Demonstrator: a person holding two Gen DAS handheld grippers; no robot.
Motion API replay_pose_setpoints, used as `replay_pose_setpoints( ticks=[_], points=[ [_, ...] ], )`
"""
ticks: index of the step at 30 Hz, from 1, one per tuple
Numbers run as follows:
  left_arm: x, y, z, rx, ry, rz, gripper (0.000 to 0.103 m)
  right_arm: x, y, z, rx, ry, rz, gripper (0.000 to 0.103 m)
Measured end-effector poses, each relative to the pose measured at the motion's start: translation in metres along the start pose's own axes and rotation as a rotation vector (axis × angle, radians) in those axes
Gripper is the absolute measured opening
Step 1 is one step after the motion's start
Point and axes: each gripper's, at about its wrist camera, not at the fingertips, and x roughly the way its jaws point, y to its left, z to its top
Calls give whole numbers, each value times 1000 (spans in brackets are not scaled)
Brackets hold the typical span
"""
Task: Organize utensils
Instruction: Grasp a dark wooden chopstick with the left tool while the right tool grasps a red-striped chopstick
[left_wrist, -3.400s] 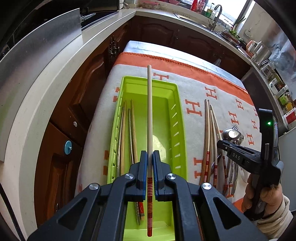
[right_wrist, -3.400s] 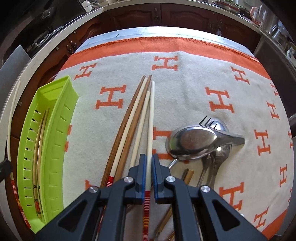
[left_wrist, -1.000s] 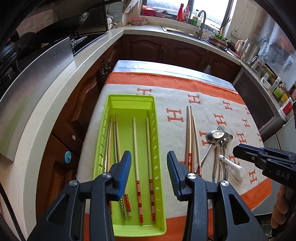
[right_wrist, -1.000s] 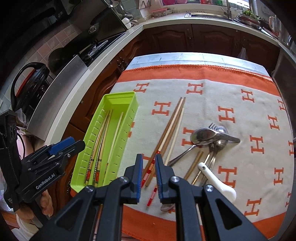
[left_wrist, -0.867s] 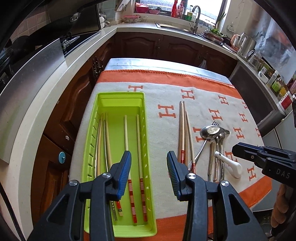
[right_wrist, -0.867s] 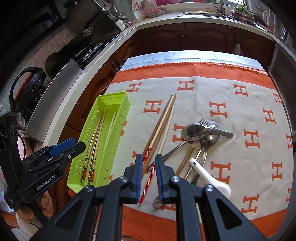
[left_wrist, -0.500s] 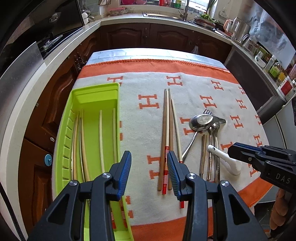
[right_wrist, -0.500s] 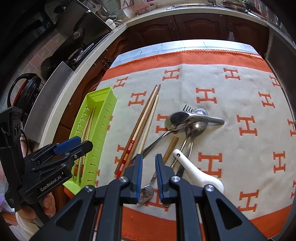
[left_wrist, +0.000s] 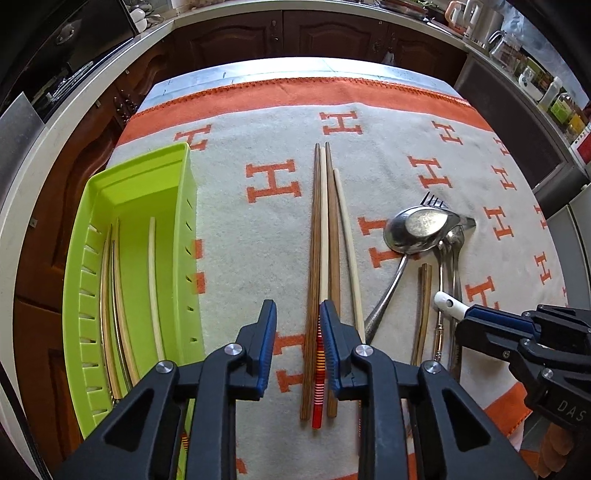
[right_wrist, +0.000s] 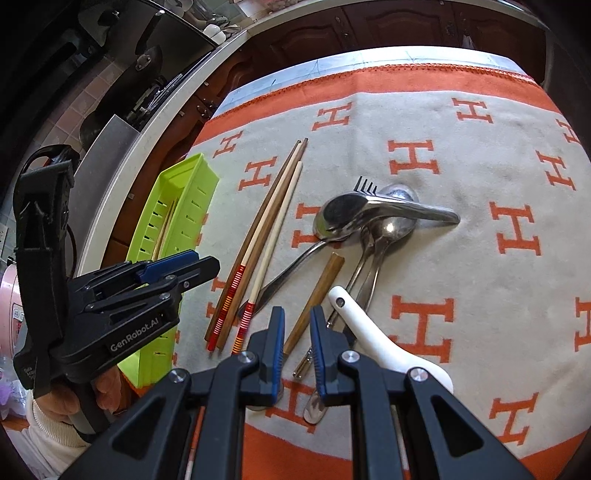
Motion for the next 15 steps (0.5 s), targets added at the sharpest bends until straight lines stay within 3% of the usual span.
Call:
replay_pose_setpoints(
  ticks=[15],
  points=[
    [27,-6,14,17,49,39,17,16,-13,3,15,29,43,14]
  ],
)
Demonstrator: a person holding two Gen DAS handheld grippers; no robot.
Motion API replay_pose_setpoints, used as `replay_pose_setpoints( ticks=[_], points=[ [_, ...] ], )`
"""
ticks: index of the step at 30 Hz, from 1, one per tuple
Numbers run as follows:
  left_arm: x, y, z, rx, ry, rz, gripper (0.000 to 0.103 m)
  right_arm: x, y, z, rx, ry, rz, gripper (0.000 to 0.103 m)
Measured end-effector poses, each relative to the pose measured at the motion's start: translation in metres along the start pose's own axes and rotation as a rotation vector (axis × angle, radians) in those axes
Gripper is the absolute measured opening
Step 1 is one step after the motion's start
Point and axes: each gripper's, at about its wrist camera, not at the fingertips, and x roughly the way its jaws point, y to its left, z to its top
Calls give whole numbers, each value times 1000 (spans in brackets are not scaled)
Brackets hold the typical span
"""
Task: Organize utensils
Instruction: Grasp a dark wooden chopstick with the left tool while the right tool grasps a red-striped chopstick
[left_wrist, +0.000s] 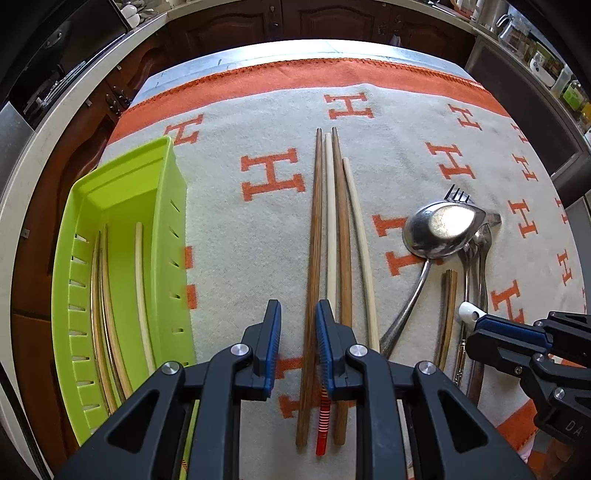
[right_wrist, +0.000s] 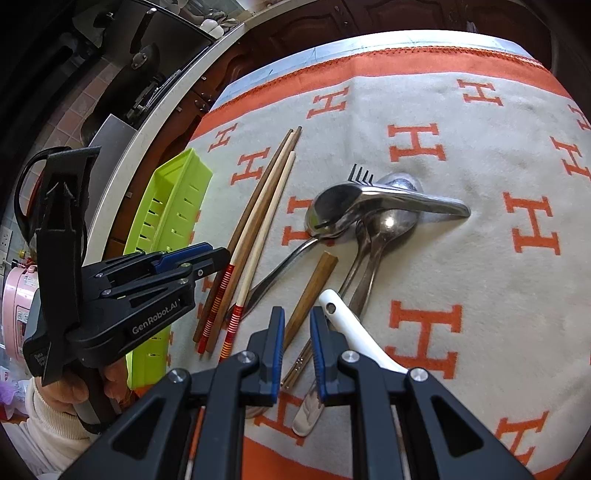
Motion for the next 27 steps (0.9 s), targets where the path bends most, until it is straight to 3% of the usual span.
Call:
replay_pose_setpoints(
  ticks=[11,13,18,27],
  points=[
    [11,2,13,-9,-19,0,16,6,-6,1,10,14,10,14],
    [12,1,14,-11,-28,-18,7,6,-6,2,7,16,8,14],
    [9,4,13,-49,-39,-37,4,8,-3,3,3,22,2,14],
    [-54,25,-1,-90,-154,-56,4,16,7,11,32,19,45,14]
  ],
)
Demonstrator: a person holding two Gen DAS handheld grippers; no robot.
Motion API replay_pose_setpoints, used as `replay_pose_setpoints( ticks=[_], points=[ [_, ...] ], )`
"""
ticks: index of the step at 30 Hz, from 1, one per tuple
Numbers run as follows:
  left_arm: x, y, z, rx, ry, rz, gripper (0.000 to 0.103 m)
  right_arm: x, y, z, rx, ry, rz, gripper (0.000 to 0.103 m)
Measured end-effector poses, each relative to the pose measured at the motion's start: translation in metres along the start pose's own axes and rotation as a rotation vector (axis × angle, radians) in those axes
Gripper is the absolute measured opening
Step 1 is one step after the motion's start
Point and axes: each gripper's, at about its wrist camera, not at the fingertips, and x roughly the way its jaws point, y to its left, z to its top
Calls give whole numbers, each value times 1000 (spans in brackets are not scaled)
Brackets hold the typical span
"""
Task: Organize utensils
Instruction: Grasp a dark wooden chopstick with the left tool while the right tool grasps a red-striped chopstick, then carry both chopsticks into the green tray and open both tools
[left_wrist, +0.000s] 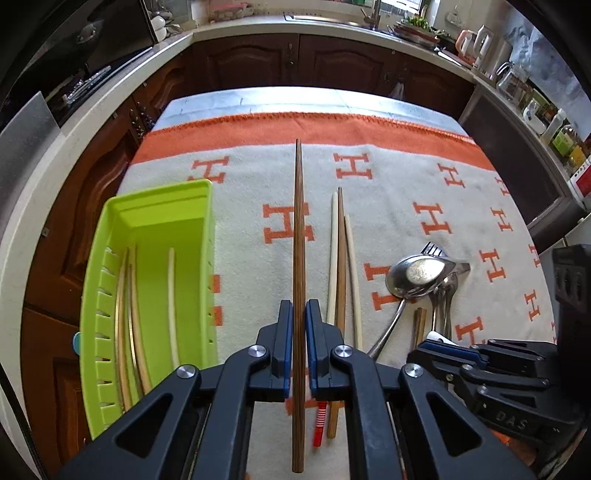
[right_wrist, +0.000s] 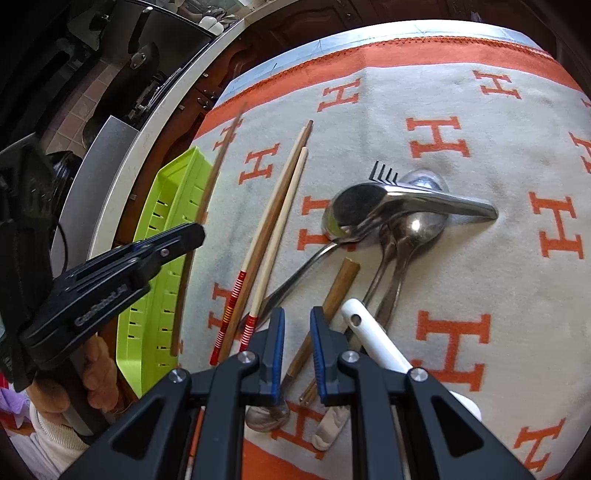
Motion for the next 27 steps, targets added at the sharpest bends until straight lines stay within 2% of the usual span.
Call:
replay_pose_setpoints(
  ticks=[5,13,16,23,27],
  points=[
    [-37,23,-8,-30,-56,28,4,10,9,13,30,-13,17,14],
    [-58,74,-24,-104,-95,119,5,36,24,27,40,13,-60,14],
    [-57,88,-31,-123,-93,130,5,42,33,28,20,9,-111,14],
    [-45,104,-46,-146,-67,113,5,49,63,18,-123,-15,-319,14],
    [-41,112,-52,-161,-56,90,5,50,65,15,-123,-31,-369,8]
  ],
)
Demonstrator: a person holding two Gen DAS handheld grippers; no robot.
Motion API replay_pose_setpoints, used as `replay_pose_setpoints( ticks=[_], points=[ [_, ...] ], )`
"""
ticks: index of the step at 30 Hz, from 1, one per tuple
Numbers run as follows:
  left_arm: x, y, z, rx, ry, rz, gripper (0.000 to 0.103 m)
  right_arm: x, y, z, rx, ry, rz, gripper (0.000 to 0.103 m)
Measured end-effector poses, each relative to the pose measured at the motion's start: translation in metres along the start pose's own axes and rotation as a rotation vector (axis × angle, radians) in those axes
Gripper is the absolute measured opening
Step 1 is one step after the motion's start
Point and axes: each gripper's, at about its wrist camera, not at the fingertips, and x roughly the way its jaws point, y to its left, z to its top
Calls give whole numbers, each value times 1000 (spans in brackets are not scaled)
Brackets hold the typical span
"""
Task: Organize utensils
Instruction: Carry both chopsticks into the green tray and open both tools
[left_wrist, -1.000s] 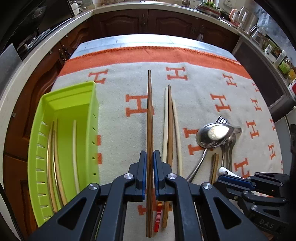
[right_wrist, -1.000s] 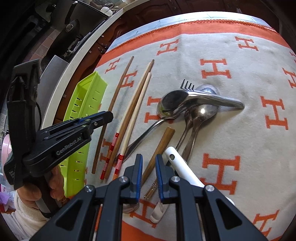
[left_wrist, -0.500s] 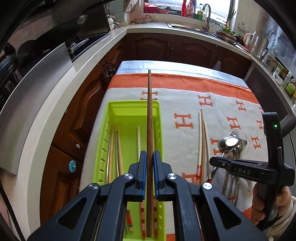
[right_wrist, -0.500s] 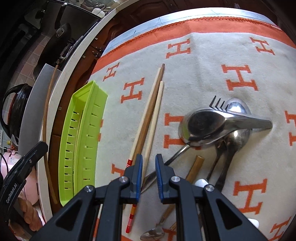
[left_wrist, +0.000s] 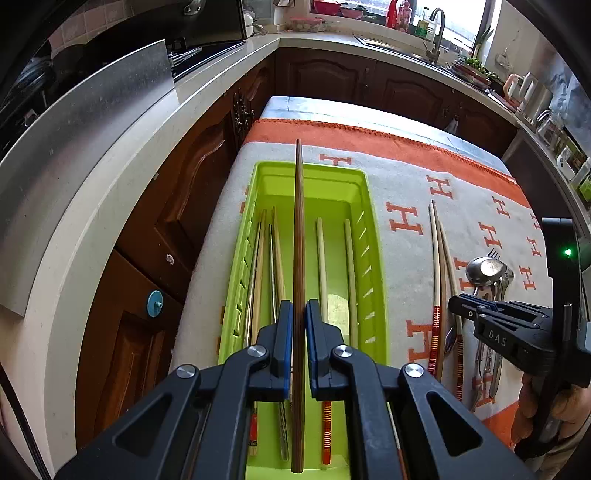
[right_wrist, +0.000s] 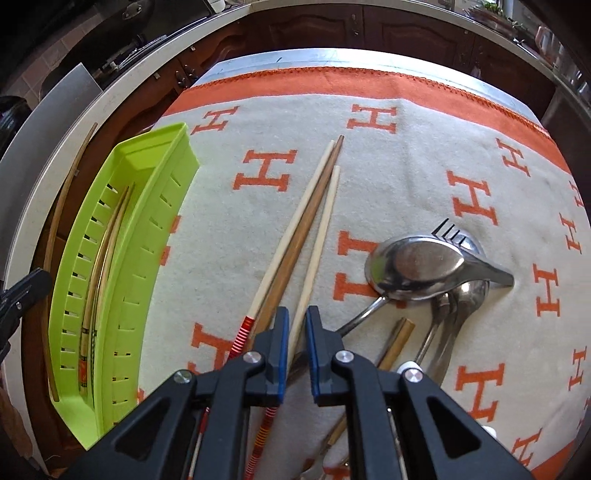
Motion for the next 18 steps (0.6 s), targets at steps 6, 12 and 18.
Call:
replay_pose_setpoints(
  ticks=[6,12,18],
  points=[
    [-4,8,-4,-10,-16,-19,7,-16,-14,1,98,1,38,5],
    [-14,18,-2,-38,-55,-18,21,-50,-10,4,137,-31,128,5],
    [-29,32,0,-64,-90,-17,23,-68,21,12,111,-13,255,5]
  ],
)
